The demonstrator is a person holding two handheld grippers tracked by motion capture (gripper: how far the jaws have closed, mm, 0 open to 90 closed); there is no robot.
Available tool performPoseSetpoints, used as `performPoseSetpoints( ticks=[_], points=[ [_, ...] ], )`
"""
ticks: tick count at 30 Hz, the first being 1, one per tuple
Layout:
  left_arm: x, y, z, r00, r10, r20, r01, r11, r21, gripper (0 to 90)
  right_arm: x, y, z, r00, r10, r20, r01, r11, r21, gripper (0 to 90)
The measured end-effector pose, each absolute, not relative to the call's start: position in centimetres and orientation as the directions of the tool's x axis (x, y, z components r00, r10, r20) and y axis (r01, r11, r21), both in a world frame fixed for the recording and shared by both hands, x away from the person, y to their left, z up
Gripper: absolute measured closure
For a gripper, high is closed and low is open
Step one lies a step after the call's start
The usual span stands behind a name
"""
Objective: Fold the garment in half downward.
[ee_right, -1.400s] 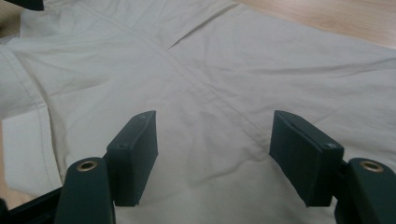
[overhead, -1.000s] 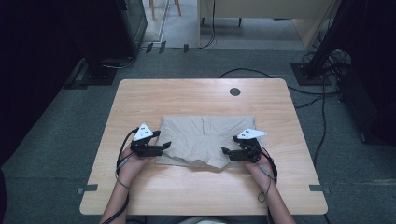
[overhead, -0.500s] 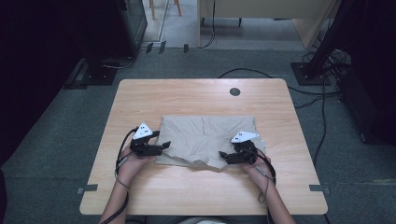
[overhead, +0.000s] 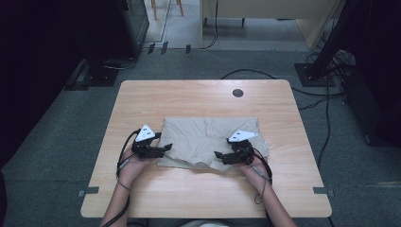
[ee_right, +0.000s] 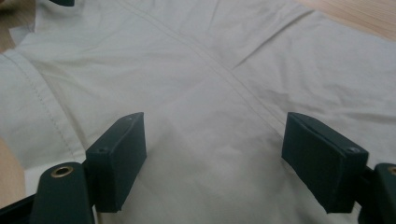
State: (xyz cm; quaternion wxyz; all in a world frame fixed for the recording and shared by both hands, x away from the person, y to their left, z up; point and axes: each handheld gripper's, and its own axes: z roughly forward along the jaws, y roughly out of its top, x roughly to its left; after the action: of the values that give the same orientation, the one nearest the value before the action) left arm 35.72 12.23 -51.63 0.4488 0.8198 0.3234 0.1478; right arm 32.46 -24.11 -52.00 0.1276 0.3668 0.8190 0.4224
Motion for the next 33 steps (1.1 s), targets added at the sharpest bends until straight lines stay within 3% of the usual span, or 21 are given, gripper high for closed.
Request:
performPoseSetpoints(
  ticks=[16, 26, 33],
  points=[
    [35.8, 13.2, -51.4, 0.733, 0.677, -0.071, 0.404, -0.348, 0.846, 28.4, 32.6, -20.7, -52.1, -0.715, 0.688, 0.122, 0.492, 0.373, 0.787, 19.9],
    [35.9, 13.3, -51.4, 0.733, 0.676, -0.073, 0.403, -0.345, 0.848, 28.3, 31.8, -19.3, -52.9, -0.764, 0.645, -0.031, 0.403, 0.514, 0.757, 22.3],
    [35.9, 13.3, -51.6, 0.734, 0.675, -0.074, 0.405, -0.347, 0.846, 28.3, 32.0, -19.5, -52.3, -0.744, 0.667, 0.036, 0.449, 0.459, 0.767, 21.6]
  ],
)
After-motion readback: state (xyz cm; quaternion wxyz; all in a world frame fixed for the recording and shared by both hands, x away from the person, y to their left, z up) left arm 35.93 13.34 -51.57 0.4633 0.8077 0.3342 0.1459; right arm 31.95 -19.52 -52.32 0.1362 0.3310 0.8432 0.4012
